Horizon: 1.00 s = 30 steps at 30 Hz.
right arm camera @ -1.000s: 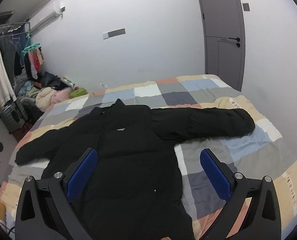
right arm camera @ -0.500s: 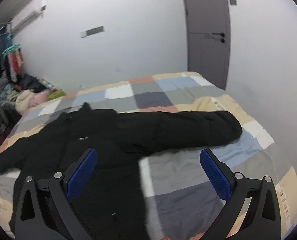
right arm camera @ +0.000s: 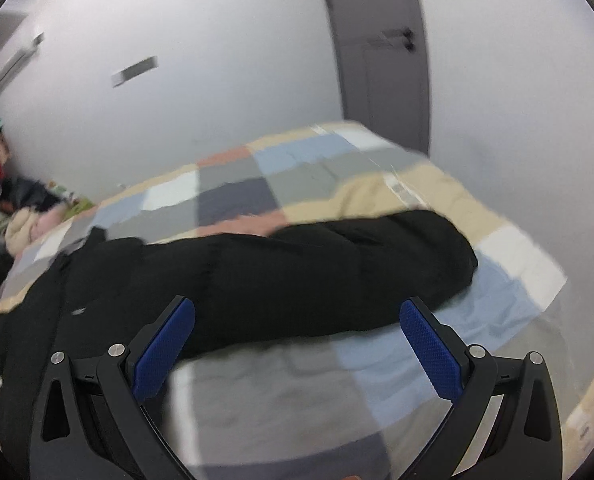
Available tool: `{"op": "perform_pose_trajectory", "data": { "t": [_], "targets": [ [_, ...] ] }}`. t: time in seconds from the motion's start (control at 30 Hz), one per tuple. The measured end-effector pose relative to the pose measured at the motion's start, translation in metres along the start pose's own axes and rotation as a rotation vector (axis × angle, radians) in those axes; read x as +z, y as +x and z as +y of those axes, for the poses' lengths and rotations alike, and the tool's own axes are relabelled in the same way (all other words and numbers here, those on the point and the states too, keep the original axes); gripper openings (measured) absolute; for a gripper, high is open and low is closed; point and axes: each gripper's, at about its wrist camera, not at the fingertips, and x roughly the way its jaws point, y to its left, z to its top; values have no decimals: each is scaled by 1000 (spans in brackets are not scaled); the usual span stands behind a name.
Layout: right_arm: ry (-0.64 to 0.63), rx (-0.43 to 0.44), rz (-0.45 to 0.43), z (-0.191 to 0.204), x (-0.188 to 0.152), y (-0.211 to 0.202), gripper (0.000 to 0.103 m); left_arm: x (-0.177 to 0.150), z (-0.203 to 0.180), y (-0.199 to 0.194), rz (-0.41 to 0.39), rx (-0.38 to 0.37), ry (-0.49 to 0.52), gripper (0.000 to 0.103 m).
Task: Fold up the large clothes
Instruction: 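Move the right gripper to the black jacket's sleeve cuff and grasp it, then lift the sleeve cuff with the right gripper and carry it across the jacket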
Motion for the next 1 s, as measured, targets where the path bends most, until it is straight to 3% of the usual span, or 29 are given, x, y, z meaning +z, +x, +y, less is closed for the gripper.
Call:
{"op": "perform_pose_trajectory", "data": {
  "t": [0.27, 0.43, 0.6, 0.67, 1.0],
  "targets": [
    [407, 82, 64, -121, -14, 63, 102, -3, -10, 27, -13, 3, -3, 103],
    [577, 115, 31, -161, -20, 87, 98, -4, -9, 53, 18, 7, -50, 103],
    [651, 117, 14, -177, -17, 117, 88, -3, -15, 76, 51, 46, -40, 103],
    [662, 117, 14, -180, -14, 128, 77, -2, -19, 85, 64, 60, -33, 103],
    [657, 83, -35, -185, 1, 154, 76, 3, -23, 104, 91, 109, -12, 103]
  ]
}}
